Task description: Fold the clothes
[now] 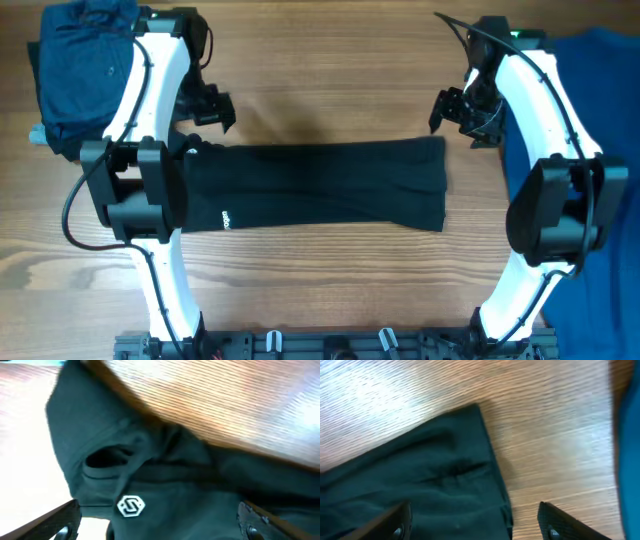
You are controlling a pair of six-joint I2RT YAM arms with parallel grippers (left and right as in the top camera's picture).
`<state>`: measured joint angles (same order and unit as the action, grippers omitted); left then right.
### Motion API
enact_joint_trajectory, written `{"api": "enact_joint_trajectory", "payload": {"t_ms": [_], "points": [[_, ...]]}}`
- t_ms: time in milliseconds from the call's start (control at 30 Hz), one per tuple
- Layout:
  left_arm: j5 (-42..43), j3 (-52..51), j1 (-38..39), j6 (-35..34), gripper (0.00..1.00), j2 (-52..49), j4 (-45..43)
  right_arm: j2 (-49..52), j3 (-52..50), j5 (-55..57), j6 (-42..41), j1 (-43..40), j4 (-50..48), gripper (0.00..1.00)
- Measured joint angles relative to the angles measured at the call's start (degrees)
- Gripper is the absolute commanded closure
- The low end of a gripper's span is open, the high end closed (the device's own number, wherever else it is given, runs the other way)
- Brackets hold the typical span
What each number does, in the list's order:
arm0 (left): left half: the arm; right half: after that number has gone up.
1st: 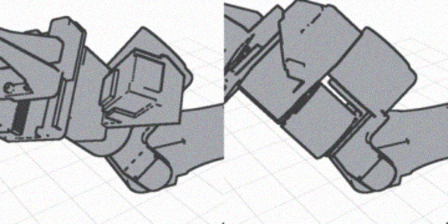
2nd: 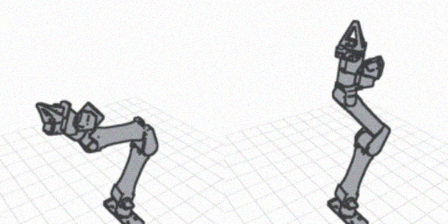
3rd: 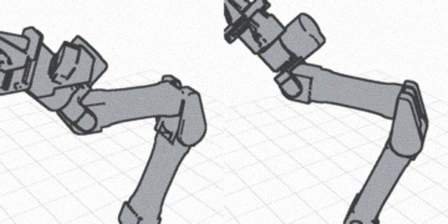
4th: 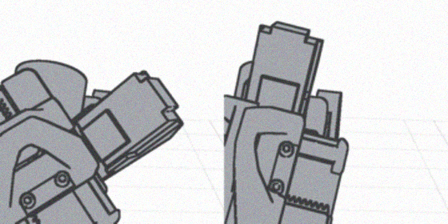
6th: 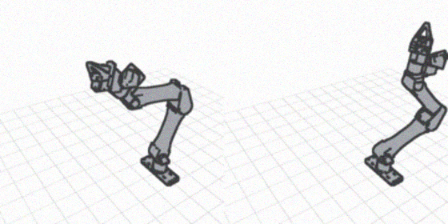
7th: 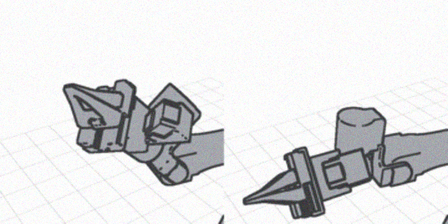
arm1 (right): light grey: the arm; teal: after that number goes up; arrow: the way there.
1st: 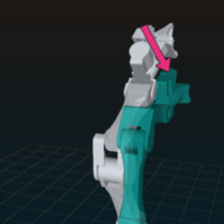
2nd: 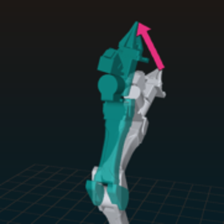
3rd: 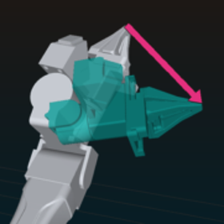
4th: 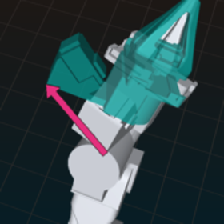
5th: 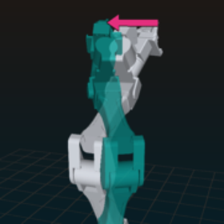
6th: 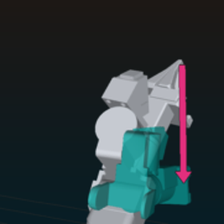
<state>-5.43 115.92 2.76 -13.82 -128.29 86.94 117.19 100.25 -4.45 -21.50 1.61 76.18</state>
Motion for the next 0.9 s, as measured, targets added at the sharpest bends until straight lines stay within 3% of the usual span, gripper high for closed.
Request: {"api": "enact_joint_trajectory", "payload": {"t_ms": [233,300,533,600,900], "points": [[3.93,-2.99,0.00,3.10,0.09,0.07,-0.28,0.00,0.00,-1.14,1.68,0.98,0.00,0.18],[4.74,-5.77,0.00,3.52,0.16,0.07,-0.81,0.00,0.00,-1.14,2.16,0.98,-0.02,0.18],[9.57,-10.08,-0.02,5.25,0.64,0.07,-1.03,0.00,0.00,-1.14,2.36,0.98,-0.48,0.18],[10.21,-10.08,0.00,5.88,0.94,0.07,-0.98,0.00,0.00,-1.14,2.36,0.98,-0.50,0.18],[11.02,-10.08,0.00,4.70,0.96,0.11,5.44,0.00,0.00,-1.14,2.36,0.98,-0.61,0.18]]}}
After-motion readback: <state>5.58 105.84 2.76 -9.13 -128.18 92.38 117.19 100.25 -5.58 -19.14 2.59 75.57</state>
